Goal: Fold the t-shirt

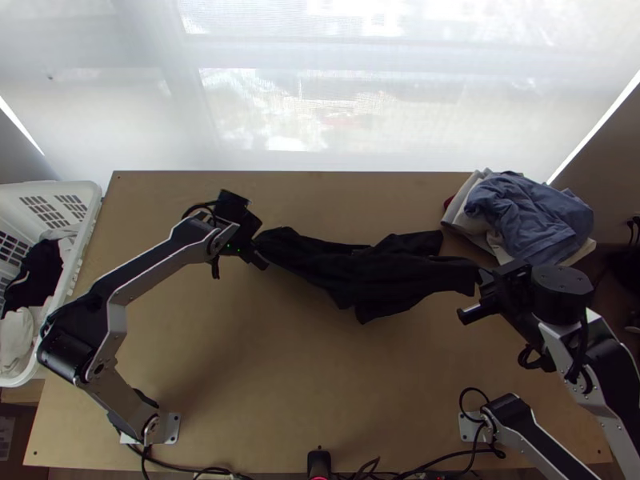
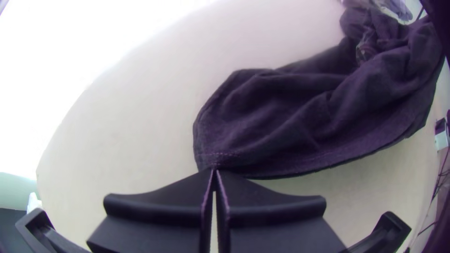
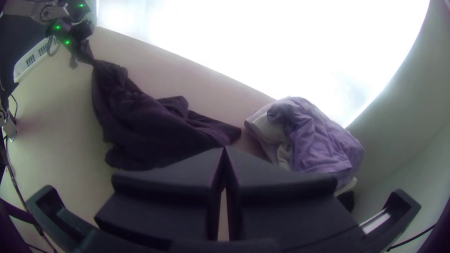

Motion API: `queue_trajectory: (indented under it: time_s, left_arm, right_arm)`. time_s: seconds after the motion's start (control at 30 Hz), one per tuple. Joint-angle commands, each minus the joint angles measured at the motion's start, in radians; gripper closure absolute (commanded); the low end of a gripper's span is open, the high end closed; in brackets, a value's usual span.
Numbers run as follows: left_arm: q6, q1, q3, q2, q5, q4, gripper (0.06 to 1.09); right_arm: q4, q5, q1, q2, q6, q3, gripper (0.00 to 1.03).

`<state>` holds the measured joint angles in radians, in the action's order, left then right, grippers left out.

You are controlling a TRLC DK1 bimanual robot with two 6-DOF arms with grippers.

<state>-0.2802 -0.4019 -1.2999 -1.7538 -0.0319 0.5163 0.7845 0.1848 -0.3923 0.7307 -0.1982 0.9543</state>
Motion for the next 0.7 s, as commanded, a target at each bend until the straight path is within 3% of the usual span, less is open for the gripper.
queue_trajectory:
  time_s: [0.0, 0.23, 0.67]
  left_arm:
    - [0.056, 0.032, -0.128, 0.114, 0.010, 0.067, 1.05]
    - [0.096, 0.144, -0.374, 0.183, 0.012, 0.145, 1.05]
    - [0.102, 0.284, -0.740, 0.293, 0.004, 0.133, 1.05]
  right_arm:
    - [-0.021, 0.001, 0.000, 0.078, 0.000, 0.106, 1.00]
    - [-0.031, 0.001, -0.003, 0.226, -0.003, 0.336, 1.00]
    - [-0.048, 0.002, 0.024, 0.395, -0.006, 0.704, 1.00]
